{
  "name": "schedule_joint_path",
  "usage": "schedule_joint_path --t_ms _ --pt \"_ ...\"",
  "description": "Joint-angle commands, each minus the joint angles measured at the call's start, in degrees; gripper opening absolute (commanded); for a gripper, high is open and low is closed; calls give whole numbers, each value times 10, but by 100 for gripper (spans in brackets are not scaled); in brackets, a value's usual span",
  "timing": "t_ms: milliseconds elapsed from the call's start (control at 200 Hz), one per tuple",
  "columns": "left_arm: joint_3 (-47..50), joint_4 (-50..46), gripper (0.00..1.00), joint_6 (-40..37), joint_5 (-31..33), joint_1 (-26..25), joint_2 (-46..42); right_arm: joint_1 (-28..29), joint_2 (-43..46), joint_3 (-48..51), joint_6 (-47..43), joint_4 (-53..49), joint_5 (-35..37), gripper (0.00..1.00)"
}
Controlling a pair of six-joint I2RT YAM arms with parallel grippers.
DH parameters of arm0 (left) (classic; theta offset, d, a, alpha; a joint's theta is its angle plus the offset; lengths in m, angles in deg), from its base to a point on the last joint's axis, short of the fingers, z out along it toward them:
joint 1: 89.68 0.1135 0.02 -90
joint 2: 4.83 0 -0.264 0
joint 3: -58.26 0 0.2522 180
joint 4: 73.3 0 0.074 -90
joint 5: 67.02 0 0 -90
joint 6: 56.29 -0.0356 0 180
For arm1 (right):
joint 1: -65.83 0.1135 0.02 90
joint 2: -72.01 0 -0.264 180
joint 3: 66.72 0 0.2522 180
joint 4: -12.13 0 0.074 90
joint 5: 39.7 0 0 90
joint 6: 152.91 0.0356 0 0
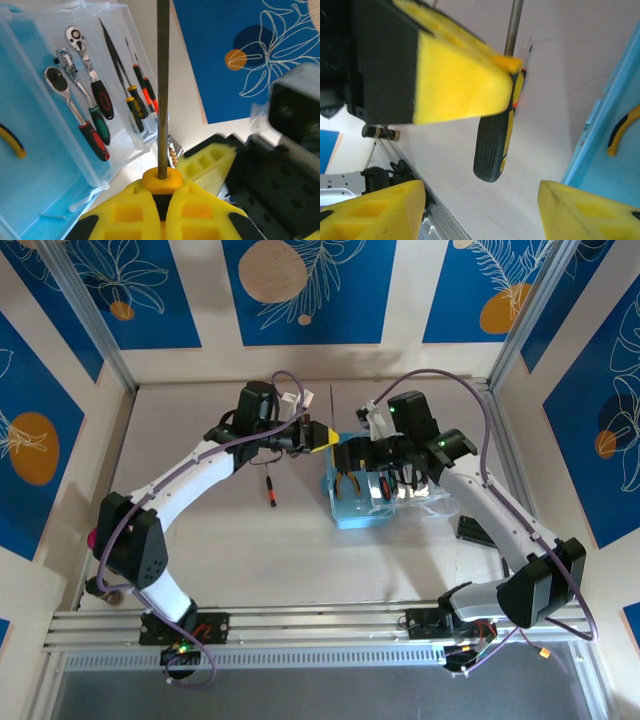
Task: Pack the tool kit
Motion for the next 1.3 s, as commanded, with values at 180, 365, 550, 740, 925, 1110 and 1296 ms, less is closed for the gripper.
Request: schedule_joint_path --t_ms 180,365,550,740,925,1110,1296 --pt "-9 33 0 12 -29 -11 0 18 -28 -16 3 16 7 49" --pt "1 45 0 14 -42 -19 3 18 -48 -39 0 9 28 40" --pt "4 51 0 14 -57 -26 5 19 -47 -44 -1 11 43 24" --pt "4 25 0 -1 -55 -28 10 16 -45 -47 -5 -8 60 0" --pt "-18 -22 34 -33 -44 -26 9 -4 -27 -30 -17 -28 67 0" --pt "-66 -158 86 -116 9 6 -8 -55 -8 -14 -36 -71 62 0" --pt "-66 -250 100 -164 72 78 -45 -101 9 1 -49 -108 66 0"
